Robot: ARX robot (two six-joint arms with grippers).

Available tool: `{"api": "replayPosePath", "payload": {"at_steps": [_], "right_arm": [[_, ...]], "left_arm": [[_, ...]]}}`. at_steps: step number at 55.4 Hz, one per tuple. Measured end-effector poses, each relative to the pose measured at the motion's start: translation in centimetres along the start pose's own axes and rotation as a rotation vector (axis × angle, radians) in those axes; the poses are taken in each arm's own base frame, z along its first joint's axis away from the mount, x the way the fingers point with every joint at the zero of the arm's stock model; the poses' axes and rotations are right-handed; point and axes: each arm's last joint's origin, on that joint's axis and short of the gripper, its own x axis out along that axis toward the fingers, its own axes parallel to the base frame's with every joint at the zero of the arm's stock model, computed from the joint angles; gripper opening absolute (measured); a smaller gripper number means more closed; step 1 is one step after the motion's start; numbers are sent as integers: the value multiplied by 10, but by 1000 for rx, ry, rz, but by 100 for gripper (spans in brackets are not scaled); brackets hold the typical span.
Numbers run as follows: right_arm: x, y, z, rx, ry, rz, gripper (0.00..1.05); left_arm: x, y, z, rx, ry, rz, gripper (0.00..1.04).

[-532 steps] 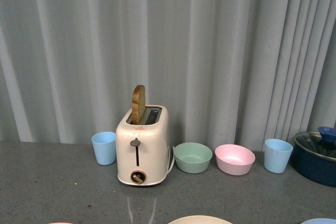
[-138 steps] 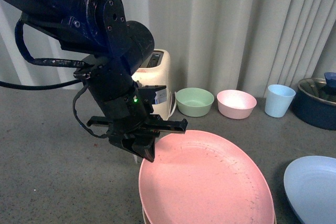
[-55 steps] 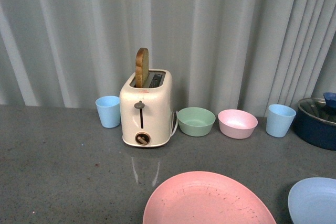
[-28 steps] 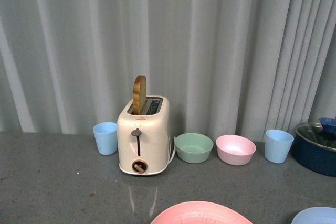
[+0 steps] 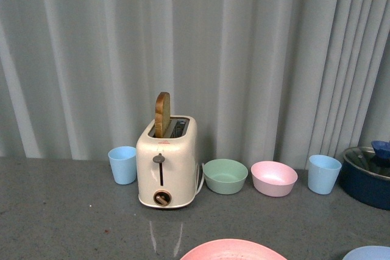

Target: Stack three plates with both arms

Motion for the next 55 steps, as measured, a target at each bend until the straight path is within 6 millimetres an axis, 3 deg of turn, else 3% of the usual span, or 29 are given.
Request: {"api": "replayPosePath", "payload": {"at_steps": [55], "right_arm": [[0, 0, 0, 0, 0, 0, 97]], "left_arm": [[-34, 0, -2, 0, 18, 0, 4]]}}
